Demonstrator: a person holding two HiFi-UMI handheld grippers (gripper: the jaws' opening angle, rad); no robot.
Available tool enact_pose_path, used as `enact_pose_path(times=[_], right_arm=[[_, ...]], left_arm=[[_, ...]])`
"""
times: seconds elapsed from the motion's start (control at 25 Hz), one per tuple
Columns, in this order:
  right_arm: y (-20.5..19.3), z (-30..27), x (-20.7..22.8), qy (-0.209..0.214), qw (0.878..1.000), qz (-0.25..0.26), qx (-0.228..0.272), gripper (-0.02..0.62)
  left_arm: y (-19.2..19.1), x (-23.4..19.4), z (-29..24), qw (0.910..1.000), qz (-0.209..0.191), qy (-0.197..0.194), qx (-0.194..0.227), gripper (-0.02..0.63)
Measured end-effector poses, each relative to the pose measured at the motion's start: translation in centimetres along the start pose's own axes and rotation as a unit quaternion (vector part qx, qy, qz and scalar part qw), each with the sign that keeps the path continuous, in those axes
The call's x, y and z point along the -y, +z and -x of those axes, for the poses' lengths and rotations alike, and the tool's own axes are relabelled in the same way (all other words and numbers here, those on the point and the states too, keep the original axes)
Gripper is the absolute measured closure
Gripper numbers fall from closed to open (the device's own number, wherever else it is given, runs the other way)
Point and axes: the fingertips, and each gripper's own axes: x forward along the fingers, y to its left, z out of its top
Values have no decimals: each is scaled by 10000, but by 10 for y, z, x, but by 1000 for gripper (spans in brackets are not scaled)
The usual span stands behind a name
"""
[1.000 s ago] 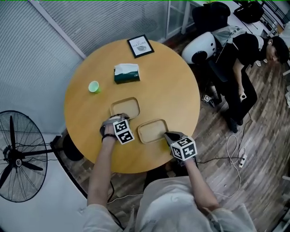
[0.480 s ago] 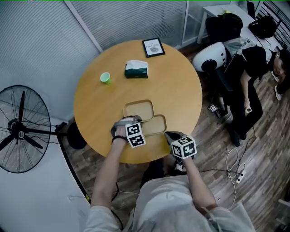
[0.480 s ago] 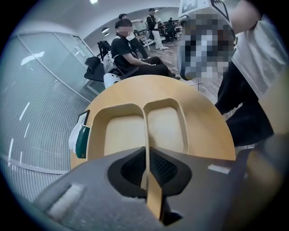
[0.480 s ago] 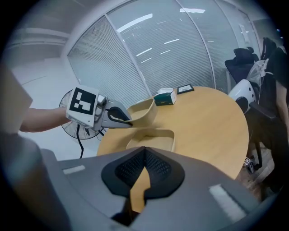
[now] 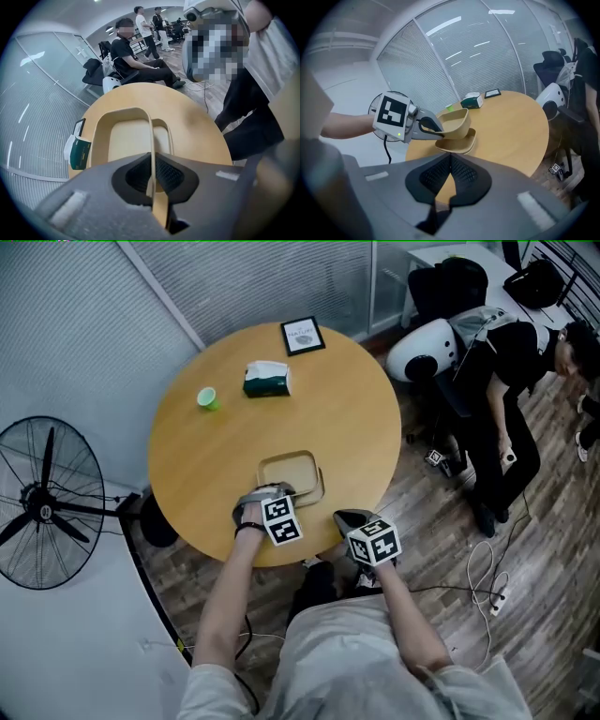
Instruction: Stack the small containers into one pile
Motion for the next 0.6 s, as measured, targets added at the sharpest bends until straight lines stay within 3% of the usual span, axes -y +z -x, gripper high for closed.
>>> enact_pose_path(times=[0.6], right_arm=[[-14, 33, 37, -156, 9995, -274, 53, 595]], left_arm=[[7, 31, -21, 9991, 8, -349, -238, 592]])
